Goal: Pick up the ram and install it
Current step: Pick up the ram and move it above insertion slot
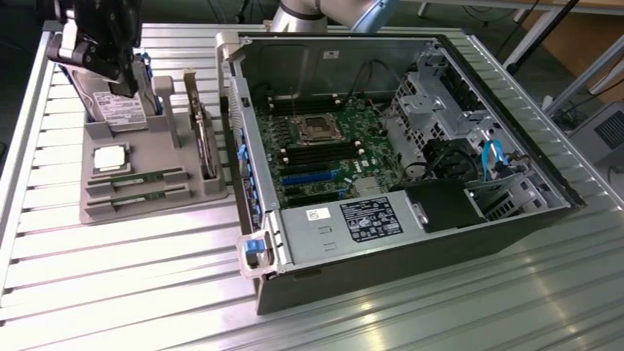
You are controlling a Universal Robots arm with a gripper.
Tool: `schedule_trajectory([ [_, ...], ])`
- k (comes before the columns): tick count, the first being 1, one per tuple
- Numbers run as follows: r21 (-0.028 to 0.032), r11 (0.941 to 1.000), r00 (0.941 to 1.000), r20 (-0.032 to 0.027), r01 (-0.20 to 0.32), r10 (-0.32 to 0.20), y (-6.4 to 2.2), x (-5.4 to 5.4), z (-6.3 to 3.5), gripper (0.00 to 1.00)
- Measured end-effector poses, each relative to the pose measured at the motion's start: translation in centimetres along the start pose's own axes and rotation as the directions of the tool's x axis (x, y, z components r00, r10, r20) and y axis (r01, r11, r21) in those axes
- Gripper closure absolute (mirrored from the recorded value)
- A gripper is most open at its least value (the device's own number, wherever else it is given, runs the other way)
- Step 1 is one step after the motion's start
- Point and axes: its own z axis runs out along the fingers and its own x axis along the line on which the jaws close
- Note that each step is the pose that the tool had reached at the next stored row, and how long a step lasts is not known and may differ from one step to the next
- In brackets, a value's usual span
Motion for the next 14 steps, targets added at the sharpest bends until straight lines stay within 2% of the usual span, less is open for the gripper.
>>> schedule_trajectory([
  [1,-0.0007,0.9988,0.9988,-0.0020,0.050,-0.050,0.00,0.00,0.00,0.90],
  [3,-0.0018,0.9938,0.9938,-0.0046,0.111,-0.111,0.00,0.00,0.00,0.90],
  [4,-0.0027,0.9873,0.9873,-0.0064,0.159,-0.159,0.00,0.00,0.01,0.90],
  [6,-0.0041,0.9756,0.9755,-0.0087,0.220,-0.220,0.00,0.00,0.01,0.90],
  [7,-0.0052,0.9645,0.9644,-0.0103,0.264,-0.264,0.00,0.00,0.01,0.90],
  [9,-0.0079,0.9323,0.9322,-0.0132,0.362,-0.362,0.00,0.00,0.01,0.90],
  [10,-0.0086,0.9219,0.9218,-0.0139,0.387,-0.387,0.00,0.00,0.01,0.90],
  [13,-0.0087,0.9214,0.9213,-0.0140,0.389,-0.389,0.00,0.00,0.01,0.89],
  [14,-0.0088,0.9214,0.9213,-0.0141,0.389,-0.389,0.00,0.00,0.01,0.77],
])
